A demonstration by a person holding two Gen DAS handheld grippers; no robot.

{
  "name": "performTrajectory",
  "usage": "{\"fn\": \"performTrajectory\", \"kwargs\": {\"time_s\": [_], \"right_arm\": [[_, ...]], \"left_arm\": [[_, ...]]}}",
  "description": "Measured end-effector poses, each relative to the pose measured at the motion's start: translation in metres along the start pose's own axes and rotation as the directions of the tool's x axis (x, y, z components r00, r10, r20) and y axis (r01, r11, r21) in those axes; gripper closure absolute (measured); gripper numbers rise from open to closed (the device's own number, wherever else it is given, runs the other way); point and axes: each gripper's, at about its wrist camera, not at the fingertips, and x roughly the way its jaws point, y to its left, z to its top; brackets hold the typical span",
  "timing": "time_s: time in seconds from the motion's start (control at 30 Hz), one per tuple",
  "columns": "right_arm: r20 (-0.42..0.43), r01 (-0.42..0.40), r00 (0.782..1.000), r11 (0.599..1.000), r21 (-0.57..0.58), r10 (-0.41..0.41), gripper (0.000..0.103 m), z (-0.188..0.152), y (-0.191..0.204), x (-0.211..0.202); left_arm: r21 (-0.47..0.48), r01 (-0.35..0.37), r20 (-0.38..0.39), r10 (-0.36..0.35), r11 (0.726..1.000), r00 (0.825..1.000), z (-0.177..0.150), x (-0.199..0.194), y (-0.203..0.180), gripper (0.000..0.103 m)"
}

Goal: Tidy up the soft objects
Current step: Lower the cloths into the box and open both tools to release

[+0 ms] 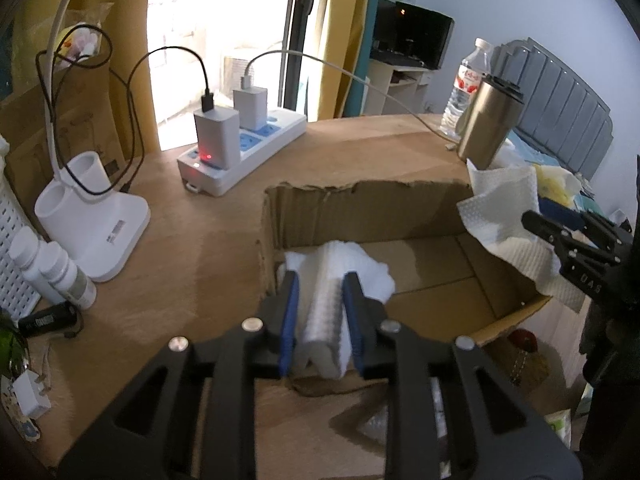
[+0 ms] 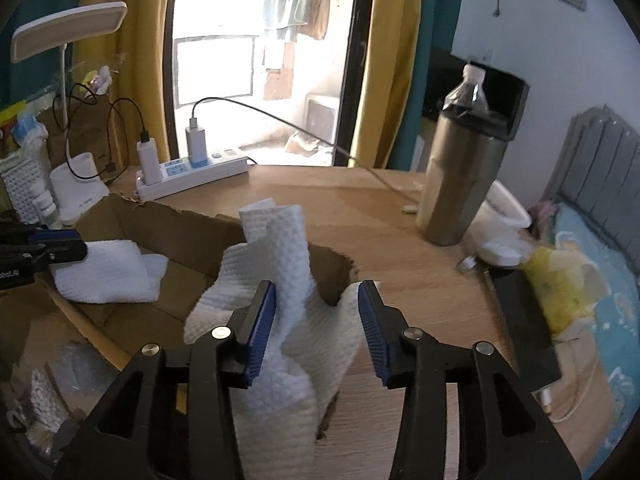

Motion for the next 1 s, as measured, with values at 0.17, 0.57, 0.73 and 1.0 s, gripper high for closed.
{"fn": "performTrajectory", "kwargs": {"time_s": [0.17, 0.57, 0.73, 1.0], "right_arm": [[-0.033, 0.036, 0.999, 0.998, 0.053, -0.034, 0.052, -0.001, -0.008, 0.002], [-0.223, -0.049, 0.97, 0.979, 0.199, 0.094, 0.045, -0.018, -0.025, 0.045], [-0.279, -0.049, 0.954, 0.977, 0.207, 0.107, 0.042, -0.023, -0.026, 0.061], [-0.258, -0.043, 0.961, 0.978, 0.204, 0.097, 0.04, -0.024, -0.028, 0.059]], "left_arm": [[-0.004, 0.011, 0.003, -0.011, 1.0, 1.0, -0.002, -0.002, 0.0, 0.077], [-0.007, 0.032, -0.003, -0.032, 0.999, 0.999, -0.003, -0.003, -0.001, 0.077], [-0.003, 0.039, -0.007, -0.039, 0.999, 0.999, -0.004, -0.002, -0.002, 0.076], [0.011, 0.054, 0.015, -0.054, 0.998, 0.998, -0.004, -0.012, -0.008, 0.076]]}}
